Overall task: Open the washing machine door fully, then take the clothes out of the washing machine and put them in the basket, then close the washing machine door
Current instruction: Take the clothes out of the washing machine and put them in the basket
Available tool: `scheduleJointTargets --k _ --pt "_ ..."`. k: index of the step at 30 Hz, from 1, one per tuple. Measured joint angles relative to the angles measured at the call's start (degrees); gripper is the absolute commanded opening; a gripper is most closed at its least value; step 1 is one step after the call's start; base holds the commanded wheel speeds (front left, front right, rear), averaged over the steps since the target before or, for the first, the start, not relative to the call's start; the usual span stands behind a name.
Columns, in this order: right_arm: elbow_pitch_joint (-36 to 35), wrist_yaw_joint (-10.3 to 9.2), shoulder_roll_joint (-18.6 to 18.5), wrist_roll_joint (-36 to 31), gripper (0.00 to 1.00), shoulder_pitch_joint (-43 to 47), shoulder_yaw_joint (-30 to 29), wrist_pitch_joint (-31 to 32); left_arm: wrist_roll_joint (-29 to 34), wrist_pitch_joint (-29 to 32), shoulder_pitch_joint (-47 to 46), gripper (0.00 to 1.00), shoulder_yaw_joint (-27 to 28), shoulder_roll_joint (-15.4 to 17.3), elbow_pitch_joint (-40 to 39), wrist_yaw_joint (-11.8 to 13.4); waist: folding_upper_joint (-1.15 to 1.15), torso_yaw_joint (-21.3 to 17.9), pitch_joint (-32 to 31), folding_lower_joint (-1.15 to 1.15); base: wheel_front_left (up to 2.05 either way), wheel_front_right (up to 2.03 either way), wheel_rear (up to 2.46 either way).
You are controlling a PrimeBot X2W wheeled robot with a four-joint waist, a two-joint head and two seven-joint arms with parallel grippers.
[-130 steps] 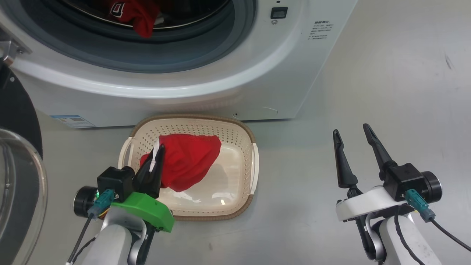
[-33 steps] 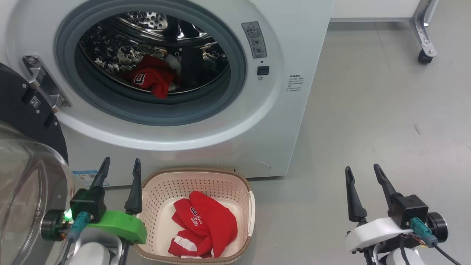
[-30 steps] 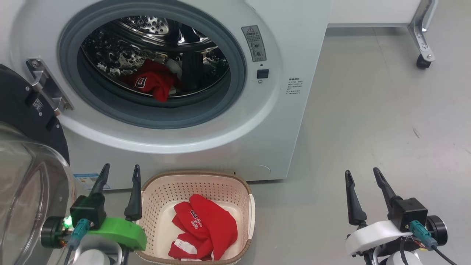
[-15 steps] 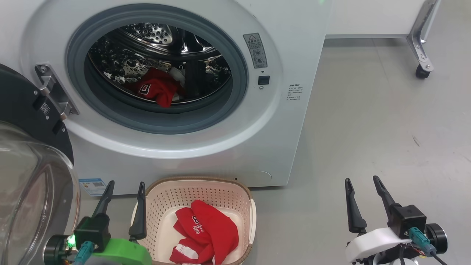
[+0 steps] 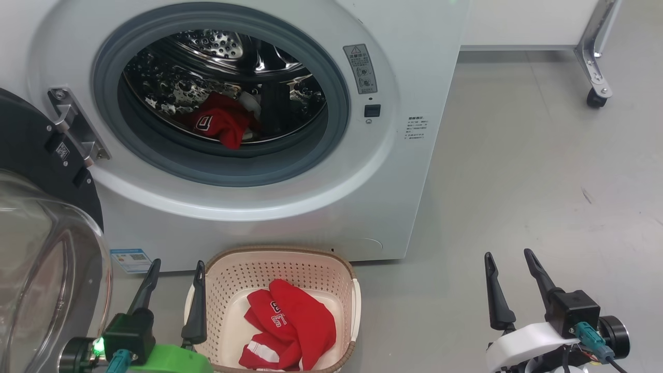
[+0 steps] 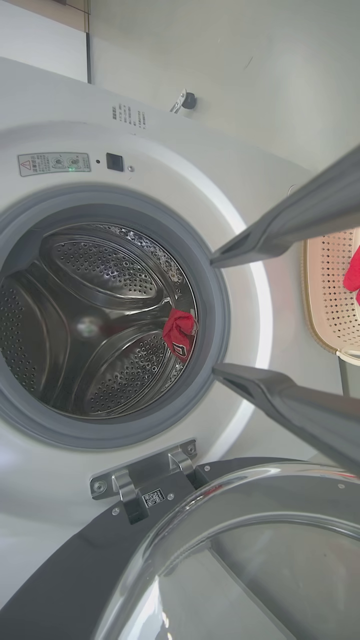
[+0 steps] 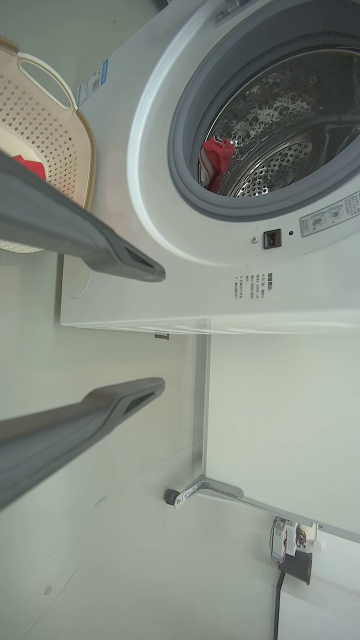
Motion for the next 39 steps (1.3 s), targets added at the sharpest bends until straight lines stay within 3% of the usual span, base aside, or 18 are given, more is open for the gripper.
scheduleJointTargets --k 27,39 --pt "-2.9 0.0 -0.48 -0.71 1.0 -0.14 1.15 1.23 -0.03 3.05 1.09 1.0 -0.97 0.12 -4.31 0.36 0.0 -0.84 3.24 0.0 0.0 0.0 0.0" --pt "-5.82 0.01 -0.41 -1.71 1.0 -2.71 2.33 2.0 -2.27 8.77 -9.9 1.0 -1.89 0.25 -0.03 -3.0 0.0 -3.24 9.35 0.0 0.0 0.0 0.0"
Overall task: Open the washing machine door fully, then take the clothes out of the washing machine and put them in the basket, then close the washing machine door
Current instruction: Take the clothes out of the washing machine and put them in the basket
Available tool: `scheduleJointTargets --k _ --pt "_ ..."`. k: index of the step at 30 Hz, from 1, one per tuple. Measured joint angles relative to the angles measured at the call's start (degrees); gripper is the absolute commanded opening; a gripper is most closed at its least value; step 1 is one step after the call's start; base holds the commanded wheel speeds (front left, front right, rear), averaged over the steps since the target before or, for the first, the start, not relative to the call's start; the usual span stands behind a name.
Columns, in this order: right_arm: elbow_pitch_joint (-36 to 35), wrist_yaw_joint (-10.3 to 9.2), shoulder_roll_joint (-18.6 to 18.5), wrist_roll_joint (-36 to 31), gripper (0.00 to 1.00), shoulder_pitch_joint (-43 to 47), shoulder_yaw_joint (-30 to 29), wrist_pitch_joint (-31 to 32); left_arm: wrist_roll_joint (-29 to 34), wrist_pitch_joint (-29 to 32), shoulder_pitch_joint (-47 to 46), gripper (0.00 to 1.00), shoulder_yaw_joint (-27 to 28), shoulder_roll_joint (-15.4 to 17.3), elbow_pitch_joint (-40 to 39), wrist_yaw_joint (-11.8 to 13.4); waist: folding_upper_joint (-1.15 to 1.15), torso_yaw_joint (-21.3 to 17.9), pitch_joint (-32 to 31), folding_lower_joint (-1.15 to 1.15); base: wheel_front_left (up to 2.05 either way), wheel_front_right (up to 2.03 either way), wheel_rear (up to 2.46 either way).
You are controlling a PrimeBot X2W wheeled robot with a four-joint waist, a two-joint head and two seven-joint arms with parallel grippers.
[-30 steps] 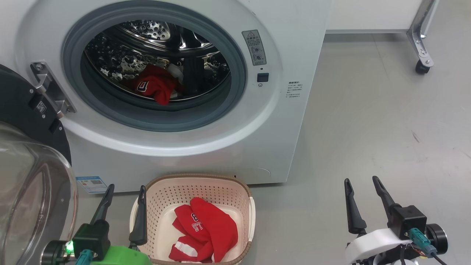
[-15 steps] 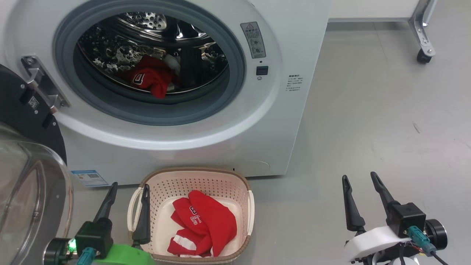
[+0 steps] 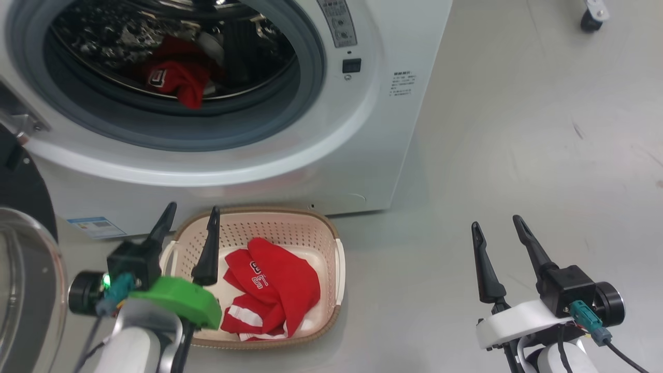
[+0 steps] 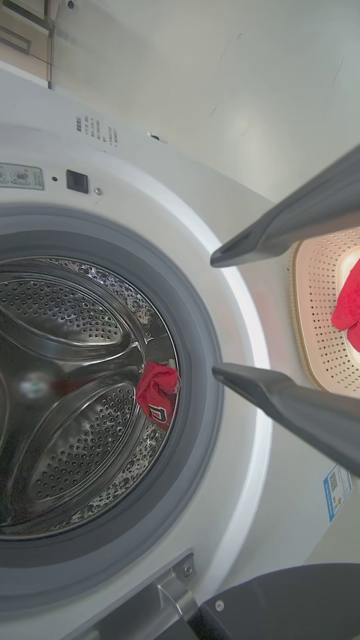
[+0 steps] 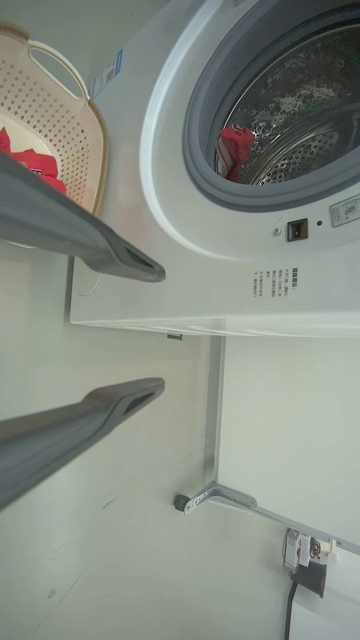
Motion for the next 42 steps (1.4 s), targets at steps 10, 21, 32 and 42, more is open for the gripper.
scheduleJointTargets --k 10,21,32,42 --pt "-1.09 0.15 0.42 0.04 1.0 -3.93 1.19 -0.05 -3.81 9.87 -15.85 1.0 0.42 1.02 9.26 -3.75 0.0 -3.25 6.94 0.01 0.0 0.0 0.0" --pt "-0.49 0.57 0.71 0.82 1.0 -6.09 3.02 -0.77 -3.89 18.98 -31.08 1.0 2.72 6.15 17.61 -4.66 0.0 -8.61 12.08 0.01 0.0 0.0 0.0" --pt "0.53 1.08 1.13 3.1 1.0 -8.13 4.81 -1.12 -0.52 23.45 -41.8 1.0 5.26 13.23 23.34 -4.07 0.0 -13.42 16.46 0.01 0.0 0.0 0.0" --pt "1.48 1.07 1.4 5.17 1.0 -9.68 5.97 -2.04 3.49 26.02 -47.3 1.0 3.87 16.73 28.31 -3.19 0.0 -17.09 20.39 0.01 0.0 0.0 0.0"
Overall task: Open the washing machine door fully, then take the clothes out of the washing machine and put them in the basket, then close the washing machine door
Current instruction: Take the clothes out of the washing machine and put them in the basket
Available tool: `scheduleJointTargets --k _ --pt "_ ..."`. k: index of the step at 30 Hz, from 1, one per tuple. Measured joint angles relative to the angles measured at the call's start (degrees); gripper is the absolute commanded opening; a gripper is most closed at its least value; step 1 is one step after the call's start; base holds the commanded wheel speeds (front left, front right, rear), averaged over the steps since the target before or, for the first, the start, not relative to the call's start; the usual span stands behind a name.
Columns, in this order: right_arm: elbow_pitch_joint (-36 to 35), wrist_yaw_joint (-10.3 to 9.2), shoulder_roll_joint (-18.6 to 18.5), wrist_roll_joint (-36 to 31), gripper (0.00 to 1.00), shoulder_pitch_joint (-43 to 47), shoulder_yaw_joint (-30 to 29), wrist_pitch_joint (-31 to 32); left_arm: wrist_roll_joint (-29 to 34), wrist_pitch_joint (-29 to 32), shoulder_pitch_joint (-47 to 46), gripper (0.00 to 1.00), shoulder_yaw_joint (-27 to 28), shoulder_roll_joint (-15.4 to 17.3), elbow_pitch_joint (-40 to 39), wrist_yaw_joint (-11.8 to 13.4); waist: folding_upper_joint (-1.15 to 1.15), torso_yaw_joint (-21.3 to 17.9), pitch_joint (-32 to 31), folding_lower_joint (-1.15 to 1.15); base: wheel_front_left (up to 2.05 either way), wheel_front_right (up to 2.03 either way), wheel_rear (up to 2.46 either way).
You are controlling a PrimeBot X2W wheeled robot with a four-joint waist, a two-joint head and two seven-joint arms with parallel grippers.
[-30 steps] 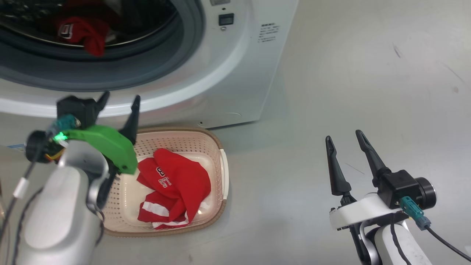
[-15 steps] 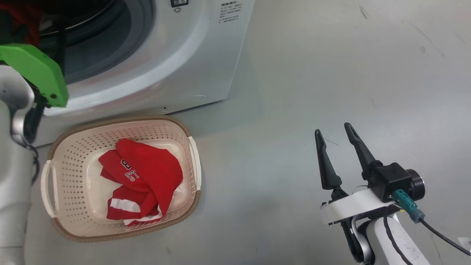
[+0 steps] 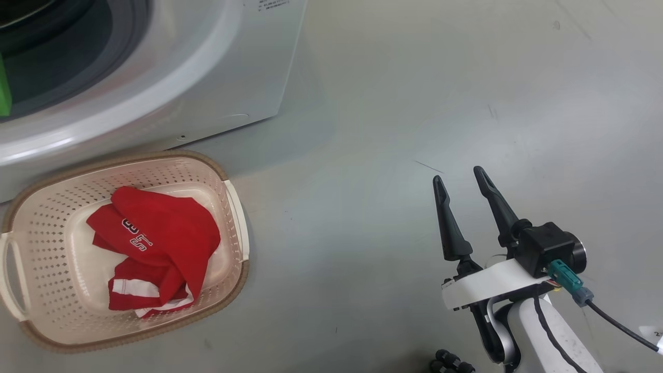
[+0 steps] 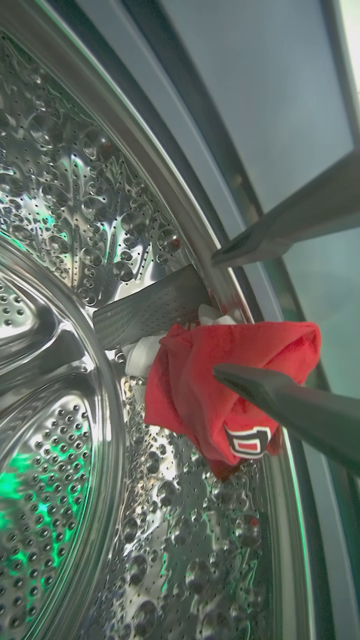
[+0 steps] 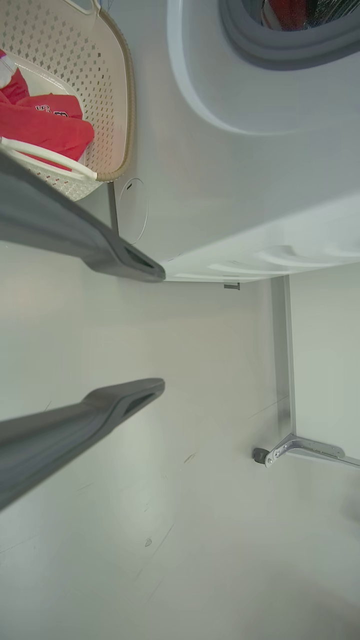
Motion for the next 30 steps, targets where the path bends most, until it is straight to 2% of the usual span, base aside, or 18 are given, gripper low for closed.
scheduleJointTargets --k 10,13,14,15,16,17,26,30 --pt "0.75 -0.13 0.1 1.89 1.0 -1.22 0.51 -0.07 5.1 0.34 -3.31 1.0 -1.25 2.96 4.12 2.38 0.0 -1.88 2.79 0.0 0.0 0.0 0.0" --pt "0.88 -0.54 0.1 2.3 1.0 -2.04 0.87 -0.11 6.84 0.1 -3.6 1.0 -2.1 3.15 5.95 4.19 0.0 -1.97 3.07 0.0 0.0 0.0 0.0" --pt "0.92 -0.54 0.1 2.53 1.0 -2.13 1.0 -0.2 7.15 0.11 -3.67 0.96 -2.21 3.24 6.49 4.63 0.0 -1.96 3.1 0.0 0.0 0.0 0.0" --pt "1.02 -0.54 0.1 2.64 1.0 -2.23 1.13 -0.23 7.45 0.19 -3.74 0.75 -2.4 3.35 6.94 5.1 0.0 -1.93 3.12 0.0 0.0 0.0 0.0" --pt "1.02 -0.54 0.1 2.64 1.0 -2.23 1.13 -0.23 7.45 0.19 -3.74 0.34 -2.4 3.35 6.94 5.1 0.0 -1.93 3.12 0.0 0.0 0.0 0.0" --pt "1.07 -0.54 0.11 2.64 1.0 -2.31 1.22 -0.23 7.89 0.22 -3.85 0.0 -2.57 3.45 7.34 5.31 0.0 -1.91 3.14 0.0 0.0 0.0 0.0" --pt "1.27 -0.9 0.11 2.65 1.0 -3.41 1.3 -0.24 9.47 -1.26 -6.19 0.0 -3.65 2.77 8.48 6.37 0.0 -1.31 3.11 0.0 0.0 0.0 0.0" --pt "1.05 -1.14 0.08 2.64 1.0 -3.88 0.37 -0.24 9.32 -3.54 -7.05 0.0 -3.65 0.04 8.25 6.68 0.0 -0.49 3.07 0.0 0.0 0.0 0.0"
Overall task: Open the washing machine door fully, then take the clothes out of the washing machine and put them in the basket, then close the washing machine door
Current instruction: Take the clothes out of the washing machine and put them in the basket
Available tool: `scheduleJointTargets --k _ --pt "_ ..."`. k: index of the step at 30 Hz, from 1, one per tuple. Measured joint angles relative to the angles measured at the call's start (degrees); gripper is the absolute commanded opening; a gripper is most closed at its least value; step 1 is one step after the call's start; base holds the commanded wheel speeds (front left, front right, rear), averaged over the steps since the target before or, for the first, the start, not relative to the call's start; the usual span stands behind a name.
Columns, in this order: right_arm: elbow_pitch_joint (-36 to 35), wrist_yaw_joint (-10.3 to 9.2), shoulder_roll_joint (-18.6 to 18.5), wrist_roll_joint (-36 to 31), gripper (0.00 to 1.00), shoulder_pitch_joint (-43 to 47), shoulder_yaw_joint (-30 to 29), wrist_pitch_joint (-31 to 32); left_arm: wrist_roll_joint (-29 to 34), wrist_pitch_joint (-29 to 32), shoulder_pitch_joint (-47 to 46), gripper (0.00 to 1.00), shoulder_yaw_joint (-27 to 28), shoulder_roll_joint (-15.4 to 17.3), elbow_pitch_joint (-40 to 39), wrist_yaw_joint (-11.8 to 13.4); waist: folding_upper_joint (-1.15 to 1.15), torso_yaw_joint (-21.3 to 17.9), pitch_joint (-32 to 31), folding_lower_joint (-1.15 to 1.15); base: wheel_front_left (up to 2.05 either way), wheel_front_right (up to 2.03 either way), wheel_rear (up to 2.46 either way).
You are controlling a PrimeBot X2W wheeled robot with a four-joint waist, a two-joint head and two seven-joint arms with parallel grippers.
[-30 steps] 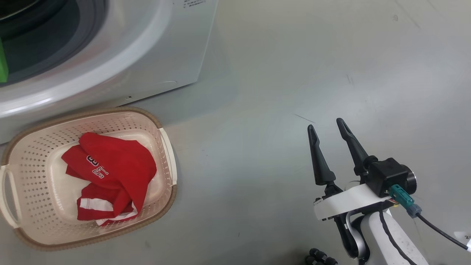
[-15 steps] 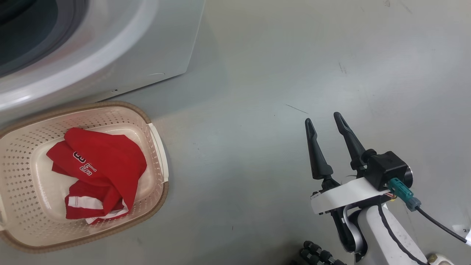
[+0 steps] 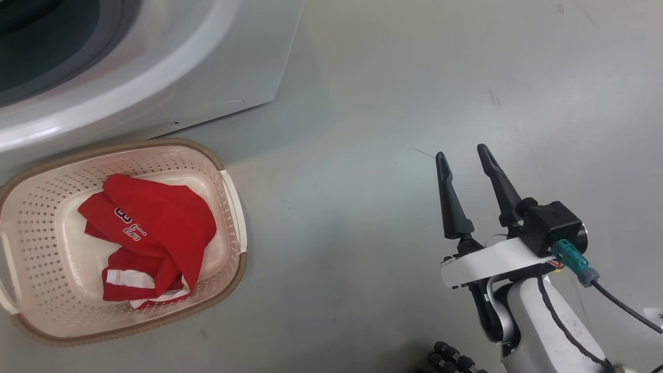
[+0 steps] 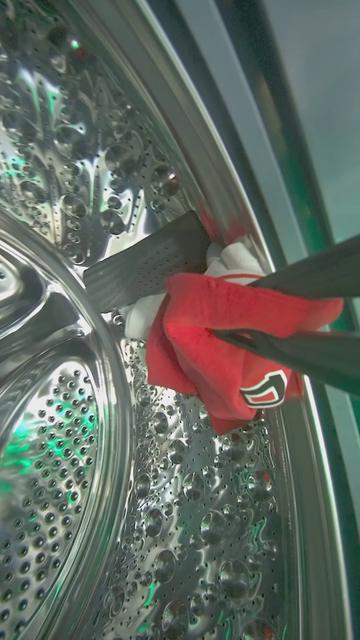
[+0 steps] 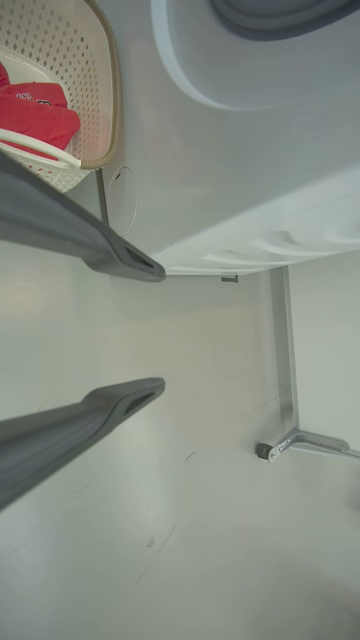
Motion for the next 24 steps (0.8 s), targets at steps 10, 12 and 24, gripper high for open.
scheduleJointTargets --k 10,12,24 --pt "0.01 -0.01 0.01 -0.21 1.0 -0.43 -0.55 0.0 -4.97 -10.42 0.08 0.0 4.03 -4.69 -1.03 0.79 0.0 2.75 -0.92 0.0 0.0 0.0 0.0" --pt "0.01 -0.01 0.01 -0.71 1.0 -0.43 -0.85 0.0 -6.2 -12.9 0.27 0.0 5.03 -5.7 -1.53 0.94 0.0 3.4 -1.17 0.0 0.0 0.0 0.0" --pt "0.46 -0.45 -1.12 -2.19 1.0 -0.48 -2.57 0.0 -11.67 -27.69 8.28 0.0 8.5 -11.65 -4.92 0.81 0.0 7.61 -3.84 0.0 0.0 0.0 0.0"
